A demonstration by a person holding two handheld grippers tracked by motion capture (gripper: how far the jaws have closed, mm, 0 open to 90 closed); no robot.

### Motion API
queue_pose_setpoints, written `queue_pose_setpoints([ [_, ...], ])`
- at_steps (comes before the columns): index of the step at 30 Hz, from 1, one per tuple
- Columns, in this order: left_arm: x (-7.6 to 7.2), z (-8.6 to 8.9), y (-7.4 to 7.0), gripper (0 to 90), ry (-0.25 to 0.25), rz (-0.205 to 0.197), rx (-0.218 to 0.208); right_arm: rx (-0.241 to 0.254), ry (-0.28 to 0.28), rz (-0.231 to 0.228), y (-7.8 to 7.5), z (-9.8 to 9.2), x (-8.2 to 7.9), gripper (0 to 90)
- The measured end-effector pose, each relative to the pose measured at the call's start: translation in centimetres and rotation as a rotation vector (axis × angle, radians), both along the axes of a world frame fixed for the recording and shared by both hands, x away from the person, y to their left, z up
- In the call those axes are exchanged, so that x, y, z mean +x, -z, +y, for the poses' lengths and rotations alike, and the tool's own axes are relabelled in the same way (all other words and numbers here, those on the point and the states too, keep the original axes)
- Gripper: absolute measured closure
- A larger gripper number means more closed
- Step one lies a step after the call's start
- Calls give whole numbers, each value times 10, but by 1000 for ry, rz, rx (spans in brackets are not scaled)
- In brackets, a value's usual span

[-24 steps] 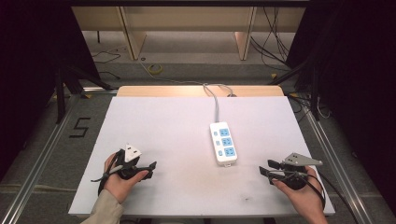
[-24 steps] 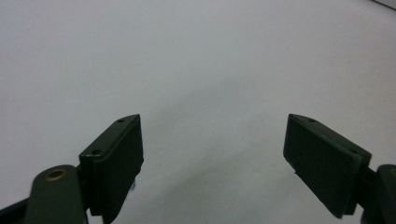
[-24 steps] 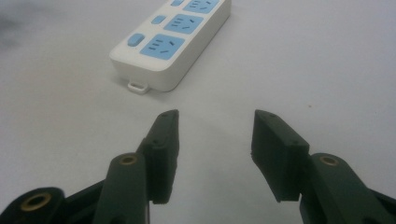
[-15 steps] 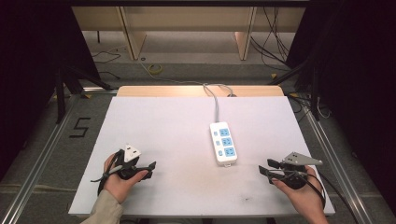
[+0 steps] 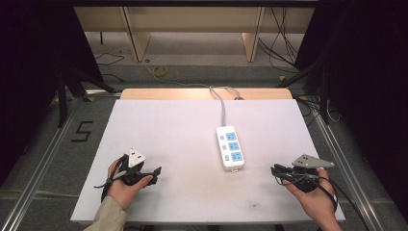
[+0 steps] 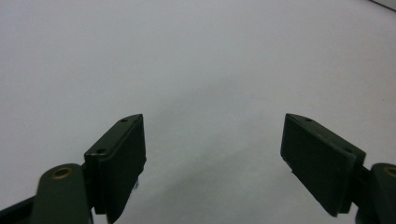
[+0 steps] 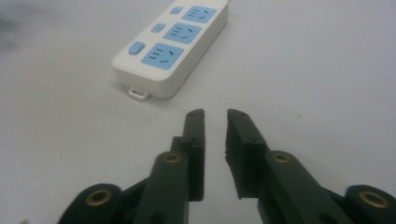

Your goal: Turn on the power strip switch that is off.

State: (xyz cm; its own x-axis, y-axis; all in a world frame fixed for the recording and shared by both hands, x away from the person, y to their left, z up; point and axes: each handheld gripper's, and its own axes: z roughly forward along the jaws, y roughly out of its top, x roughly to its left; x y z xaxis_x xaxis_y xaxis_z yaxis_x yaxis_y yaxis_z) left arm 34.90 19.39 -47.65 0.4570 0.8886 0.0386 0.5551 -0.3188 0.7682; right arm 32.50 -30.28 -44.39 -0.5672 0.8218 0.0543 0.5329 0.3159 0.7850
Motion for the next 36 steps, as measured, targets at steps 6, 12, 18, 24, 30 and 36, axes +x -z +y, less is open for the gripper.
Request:
queue_pose_setpoints([
  [6, 1, 0, 0, 227, 2, -7, -1, -37, -27, 31, -6, 5, 2, 900],
  [12, 2, 0, 1, 229, 7, -4, -5, -68, -42, 68, -9, 10, 6, 900],
  [18, 1, -1, 2, 231, 12, -3, -5, -77, -49, 130, -12, 20, 14, 900],
  [24, 2, -2, 1, 231, 12, -7, -4, -99, -61, 156, -13, 28, 19, 900],
  [30, 1, -2, 0, 229, 13, -13, -5, -107, -57, 188, -17, 32, 23, 900],
  [36, 1, -2, 0, 227, 14, -15, -2, -117, -43, 197, -21, 36, 29, 900],
])
